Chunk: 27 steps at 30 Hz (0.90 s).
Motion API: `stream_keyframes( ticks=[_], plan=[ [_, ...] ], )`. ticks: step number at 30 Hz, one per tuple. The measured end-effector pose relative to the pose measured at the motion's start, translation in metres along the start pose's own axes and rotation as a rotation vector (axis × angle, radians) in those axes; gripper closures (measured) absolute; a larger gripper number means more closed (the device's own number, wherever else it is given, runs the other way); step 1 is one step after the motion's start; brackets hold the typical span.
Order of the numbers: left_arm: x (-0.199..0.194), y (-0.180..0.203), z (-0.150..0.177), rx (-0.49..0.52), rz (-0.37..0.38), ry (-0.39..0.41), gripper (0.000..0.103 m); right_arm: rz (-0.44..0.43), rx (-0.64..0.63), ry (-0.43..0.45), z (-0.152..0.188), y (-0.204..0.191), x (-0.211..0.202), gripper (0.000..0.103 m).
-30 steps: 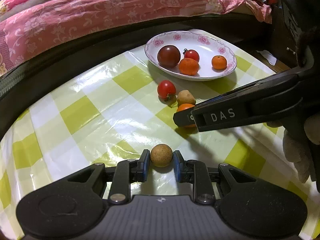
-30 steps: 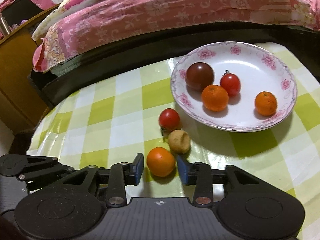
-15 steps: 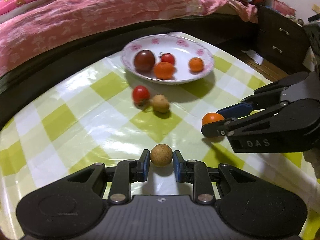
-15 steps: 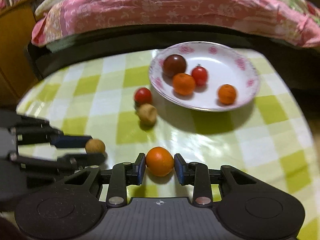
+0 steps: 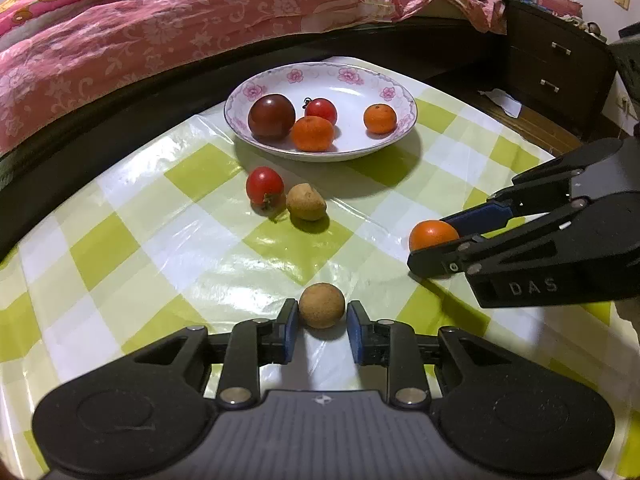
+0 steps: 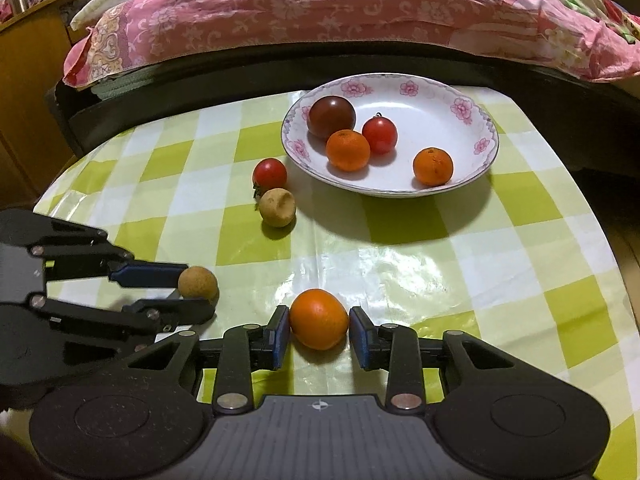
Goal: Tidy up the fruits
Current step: 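Grasp a small brown round fruit with the left tool while the right tool grasps the orange tomato, then carry the brown fruit and orange tomato over the white plate with both tools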
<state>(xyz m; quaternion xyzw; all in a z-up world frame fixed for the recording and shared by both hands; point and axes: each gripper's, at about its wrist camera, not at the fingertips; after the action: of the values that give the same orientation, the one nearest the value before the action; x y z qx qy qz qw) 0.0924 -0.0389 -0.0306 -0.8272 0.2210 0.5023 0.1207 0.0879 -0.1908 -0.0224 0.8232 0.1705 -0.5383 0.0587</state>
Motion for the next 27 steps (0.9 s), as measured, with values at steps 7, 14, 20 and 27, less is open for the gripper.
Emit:
stream_keyframes(
  ticks=[7, 14, 20, 27],
  plan=[
    [0.0, 0.001, -0.001, 0.0, -0.002, 0.003, 0.068, -0.016, 0.002, 0.005, 0.005, 0.003, -0.004, 0.074],
    [0.0, 0.002, -0.004, -0.003, -0.005, 0.001, 0.069, -0.005, -0.013, 0.002, 0.003, 0.0, -0.004, 0.075],
    [-0.004, 0.002, -0.013, -0.01, -0.003, 0.02, 0.069, -0.016, 0.001, 0.015, -0.001, 0.002, -0.01, 0.075],
    [-0.007, 0.003, -0.027, -0.015, -0.008, 0.046, 0.069, -0.038, 0.005, 0.046, -0.009, 0.001, -0.017, 0.075]
  ],
)
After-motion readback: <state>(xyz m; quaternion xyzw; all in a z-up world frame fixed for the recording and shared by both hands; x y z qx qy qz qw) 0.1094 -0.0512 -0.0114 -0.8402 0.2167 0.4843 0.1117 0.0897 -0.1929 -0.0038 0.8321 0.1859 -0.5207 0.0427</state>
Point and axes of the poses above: each gripper's, at about its wrist camera, not at the fingertips, and x roughly the way its jaws point, y to its right, z to its underside, and after that the axes turned 11 degrees about -y, right-handed
